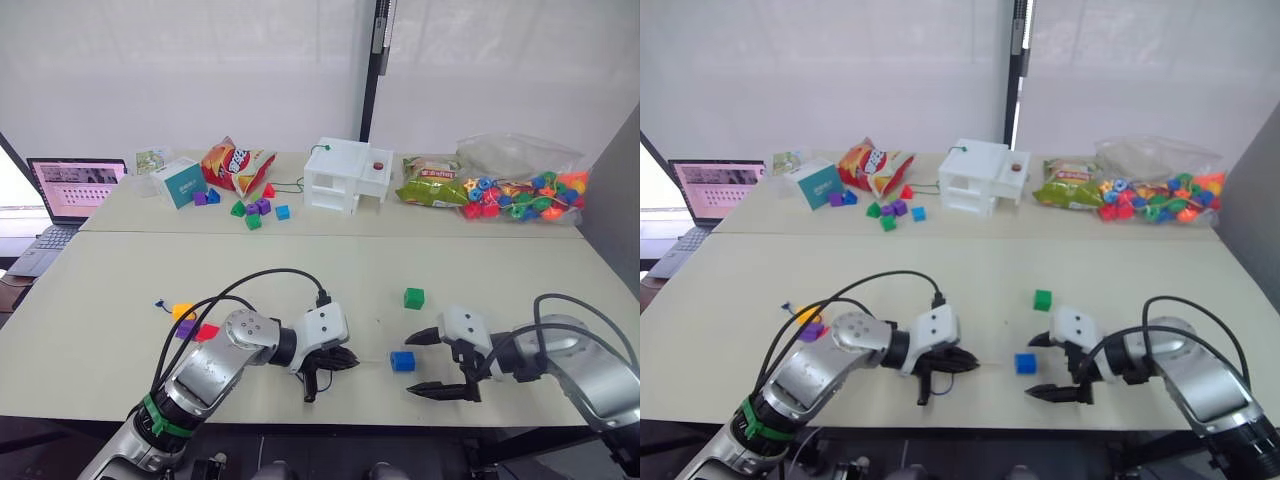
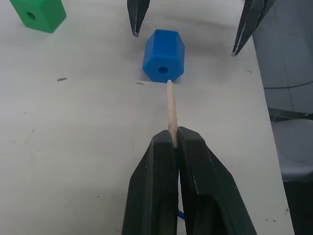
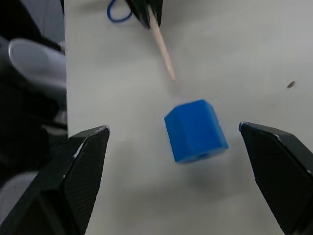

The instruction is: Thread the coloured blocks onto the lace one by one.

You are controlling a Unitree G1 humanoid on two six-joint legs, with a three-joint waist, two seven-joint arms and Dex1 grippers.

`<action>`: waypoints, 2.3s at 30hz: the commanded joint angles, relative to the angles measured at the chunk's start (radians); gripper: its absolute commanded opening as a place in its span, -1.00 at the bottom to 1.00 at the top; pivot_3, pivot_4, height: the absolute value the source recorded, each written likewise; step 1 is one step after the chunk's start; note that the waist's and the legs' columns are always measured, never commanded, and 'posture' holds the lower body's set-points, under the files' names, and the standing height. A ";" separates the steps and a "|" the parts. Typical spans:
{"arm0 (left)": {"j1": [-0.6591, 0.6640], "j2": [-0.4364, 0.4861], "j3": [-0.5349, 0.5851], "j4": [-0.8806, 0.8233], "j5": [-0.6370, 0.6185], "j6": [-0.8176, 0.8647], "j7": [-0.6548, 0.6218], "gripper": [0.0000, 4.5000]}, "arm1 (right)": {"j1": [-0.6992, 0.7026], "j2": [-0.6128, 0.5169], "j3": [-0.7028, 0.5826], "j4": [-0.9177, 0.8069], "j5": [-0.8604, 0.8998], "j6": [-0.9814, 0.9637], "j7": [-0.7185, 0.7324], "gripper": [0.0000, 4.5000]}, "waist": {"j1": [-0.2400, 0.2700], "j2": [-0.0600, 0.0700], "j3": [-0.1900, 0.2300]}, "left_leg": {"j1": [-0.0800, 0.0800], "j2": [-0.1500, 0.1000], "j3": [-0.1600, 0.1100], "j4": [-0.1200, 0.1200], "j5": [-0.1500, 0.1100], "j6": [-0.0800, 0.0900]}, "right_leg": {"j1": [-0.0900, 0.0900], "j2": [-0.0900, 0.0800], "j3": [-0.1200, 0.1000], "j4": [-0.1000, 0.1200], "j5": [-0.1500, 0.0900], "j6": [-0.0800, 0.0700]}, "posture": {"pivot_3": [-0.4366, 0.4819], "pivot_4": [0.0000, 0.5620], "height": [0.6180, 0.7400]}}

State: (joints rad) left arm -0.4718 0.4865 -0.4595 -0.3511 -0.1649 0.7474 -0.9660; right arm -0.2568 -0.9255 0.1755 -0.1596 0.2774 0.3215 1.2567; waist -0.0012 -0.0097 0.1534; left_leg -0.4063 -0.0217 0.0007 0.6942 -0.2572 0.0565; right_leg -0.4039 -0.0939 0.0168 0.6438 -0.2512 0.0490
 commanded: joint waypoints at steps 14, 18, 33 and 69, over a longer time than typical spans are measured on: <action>-0.051 -0.041 -0.045 -0.006 0.003 0.021 0.071 -1.00 | -0.064 0.089 0.043 0.177 -0.110 -0.210 0.043 -0.28 | 0.012 0.000 0.000 | 0.000 0.000 0.000 0.000 0.000 0.000 | 0.000 -0.001 0.000 0.001 0.000 0.000 | -0.05 -0.47 1.00; -0.058 -0.039 -0.052 -0.001 0.000 0.018 0.063 -1.00 | -0.064 0.089 0.044 0.179 -0.119 -0.208 0.039 -0.43 | 0.012 0.000 0.000 | 0.000 0.000 0.000 0.000 0.000 0.000 | 0.000 -0.001 0.000 0.001 0.000 0.000 | -0.05 -0.47 1.00; -0.085 -0.060 -0.099 0.044 0.027 0.001 0.079 -1.00 | -0.058 0.086 0.043 0.144 -0.119 -0.178 0.034 -0.43 | 0.012 0.000 0.000 | 0.000 0.000 -0.001 0.000 0.000 0.000 | 0.000 -0.001 0.000 0.001 0.000 0.000 | -0.05 -0.47 1.00; -0.089 -0.101 -0.100 0.015 -0.002 -0.001 0.076 -1.00 | -0.048 0.080 0.051 0.117 -0.140 -0.143 0.025 -0.43 | 0.013 0.000 0.000 | 0.001 0.000 -0.001 0.000 0.000 0.000 | 0.000 -0.001 0.000 0.001 0.000 0.000 | -0.05 -0.47 1.00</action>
State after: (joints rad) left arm -0.5391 0.4094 -0.5510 -0.3113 -0.1581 0.7672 -0.8875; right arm -0.3121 -0.8392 0.2207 -0.0245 0.1571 0.1703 1.2938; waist 0.0119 -0.0098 0.1534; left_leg -0.4057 -0.0220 0.0001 0.6942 -0.2573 0.0563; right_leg -0.4036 -0.0948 0.0171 0.6447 -0.2510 0.0488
